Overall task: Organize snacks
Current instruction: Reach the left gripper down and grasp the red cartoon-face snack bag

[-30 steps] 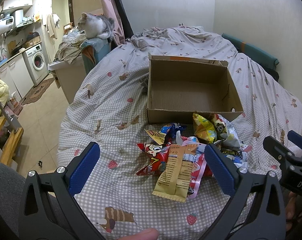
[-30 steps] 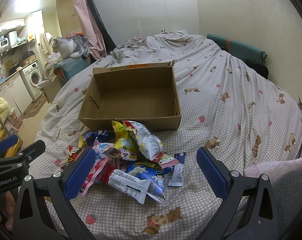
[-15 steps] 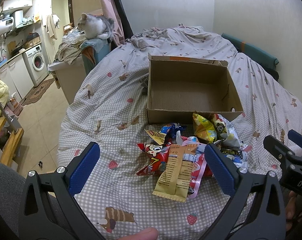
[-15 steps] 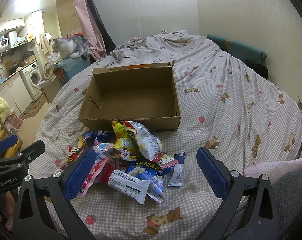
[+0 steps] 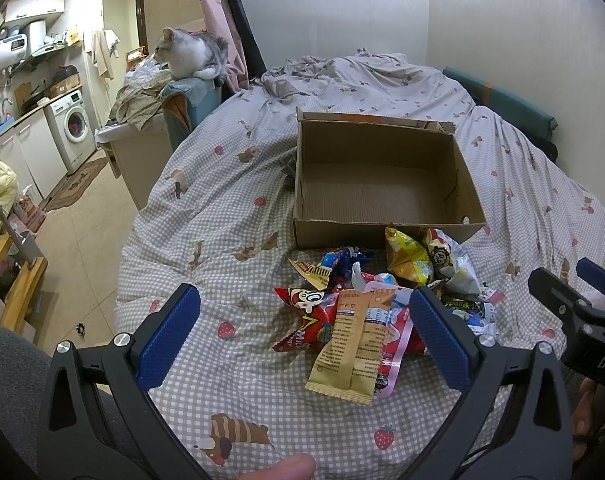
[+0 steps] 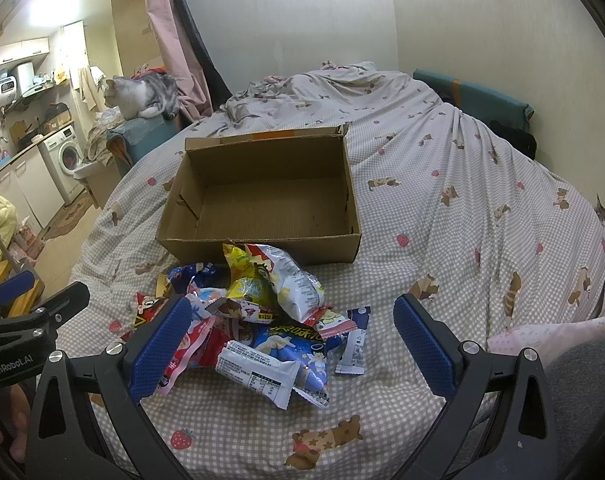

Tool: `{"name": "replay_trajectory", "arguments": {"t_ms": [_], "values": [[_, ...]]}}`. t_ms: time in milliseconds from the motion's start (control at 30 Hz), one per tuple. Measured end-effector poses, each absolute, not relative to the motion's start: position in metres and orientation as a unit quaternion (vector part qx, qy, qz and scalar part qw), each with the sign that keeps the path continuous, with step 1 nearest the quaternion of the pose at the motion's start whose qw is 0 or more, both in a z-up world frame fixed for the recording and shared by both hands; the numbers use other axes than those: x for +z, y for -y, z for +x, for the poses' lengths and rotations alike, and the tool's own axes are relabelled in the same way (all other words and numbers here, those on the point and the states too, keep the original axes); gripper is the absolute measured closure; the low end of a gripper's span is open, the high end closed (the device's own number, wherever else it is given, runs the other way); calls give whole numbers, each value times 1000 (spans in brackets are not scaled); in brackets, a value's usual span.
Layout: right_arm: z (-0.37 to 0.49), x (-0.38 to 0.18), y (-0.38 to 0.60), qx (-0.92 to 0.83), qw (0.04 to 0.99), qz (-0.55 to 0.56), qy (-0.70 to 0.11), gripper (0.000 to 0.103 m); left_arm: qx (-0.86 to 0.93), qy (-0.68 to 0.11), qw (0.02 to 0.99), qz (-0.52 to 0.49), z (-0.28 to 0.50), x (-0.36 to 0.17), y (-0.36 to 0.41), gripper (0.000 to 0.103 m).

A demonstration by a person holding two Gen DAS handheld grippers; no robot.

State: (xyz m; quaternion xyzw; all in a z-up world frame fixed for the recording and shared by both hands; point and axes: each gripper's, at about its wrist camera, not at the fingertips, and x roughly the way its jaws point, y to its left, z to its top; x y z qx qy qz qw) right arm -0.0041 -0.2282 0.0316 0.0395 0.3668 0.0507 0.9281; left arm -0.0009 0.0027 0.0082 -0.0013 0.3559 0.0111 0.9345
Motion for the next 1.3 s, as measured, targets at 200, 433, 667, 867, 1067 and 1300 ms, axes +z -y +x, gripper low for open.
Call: {"name": "replay_trajectory", "arguments": {"t_ms": [200,433,667,867,1067,1300], "values": [[8,43,249,72,916,77,-387,0,10,-370,929,2,7,16,-8,0],[39,44,278,83,895,99,-426,0,41,-410,911,-5,45,23,-37,0],[68,12,298,106,846,150,-500,0,42,-529,847,-44,103,-18,-71,0],[84,-12,301,112,818,176,-536,0,21,-616,783,-87,124,-77,-69,10],[89,-29,305,102,804,197,-552,0,15,-655,749,-95,134,-107,-49,15],[91,-39,306,95,799,196,-561,0,-28,-675,732,-88,140,-127,-12,15]]}}
